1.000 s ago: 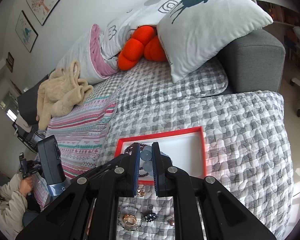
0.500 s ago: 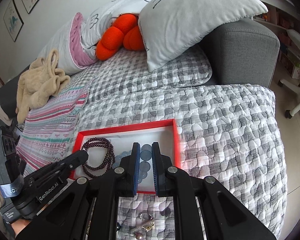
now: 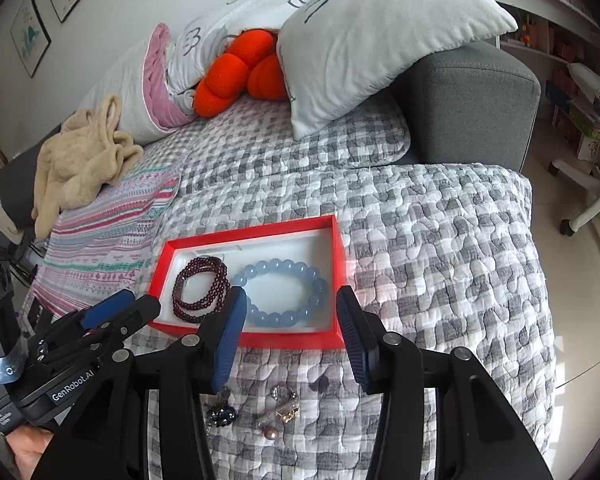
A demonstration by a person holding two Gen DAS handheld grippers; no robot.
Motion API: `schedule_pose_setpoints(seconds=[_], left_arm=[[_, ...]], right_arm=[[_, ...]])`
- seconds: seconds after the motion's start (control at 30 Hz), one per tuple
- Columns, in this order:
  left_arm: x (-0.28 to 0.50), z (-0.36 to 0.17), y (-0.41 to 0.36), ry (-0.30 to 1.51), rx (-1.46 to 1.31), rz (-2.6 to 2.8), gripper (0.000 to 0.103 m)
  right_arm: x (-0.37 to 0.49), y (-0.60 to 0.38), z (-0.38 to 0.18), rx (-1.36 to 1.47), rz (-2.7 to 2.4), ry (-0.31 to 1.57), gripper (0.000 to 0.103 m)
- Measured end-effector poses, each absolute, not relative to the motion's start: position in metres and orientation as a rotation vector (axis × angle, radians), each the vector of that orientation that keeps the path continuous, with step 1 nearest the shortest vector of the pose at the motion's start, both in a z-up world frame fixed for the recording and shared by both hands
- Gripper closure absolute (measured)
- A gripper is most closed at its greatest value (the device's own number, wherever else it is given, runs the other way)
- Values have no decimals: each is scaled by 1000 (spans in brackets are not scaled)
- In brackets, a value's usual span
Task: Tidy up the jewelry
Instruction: 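Lift both bracelets into the red Ace box and open both tools, then grasp the gold green-stone ring with the left tool while the right tool reaches the black clip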
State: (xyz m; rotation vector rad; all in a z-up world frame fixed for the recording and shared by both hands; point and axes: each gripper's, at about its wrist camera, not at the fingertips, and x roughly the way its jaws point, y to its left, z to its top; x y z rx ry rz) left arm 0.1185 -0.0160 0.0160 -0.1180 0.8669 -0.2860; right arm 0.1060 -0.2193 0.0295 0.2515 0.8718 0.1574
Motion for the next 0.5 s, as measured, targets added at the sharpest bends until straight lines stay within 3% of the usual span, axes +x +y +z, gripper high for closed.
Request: schedule_pose_setpoints(seconds=[0.1,0.17,0.5], left_arm=[[109,11,-11,895,-119,-243,12],[104,3,-9,925,-110,-211,11],[81,-26,12,1122,-133,-196,11]], right_arm=[[95,-216,27,227,162,899,47],[89,-215,22,216,162,927,40],[61,-228,-13,225,57,1118,39]])
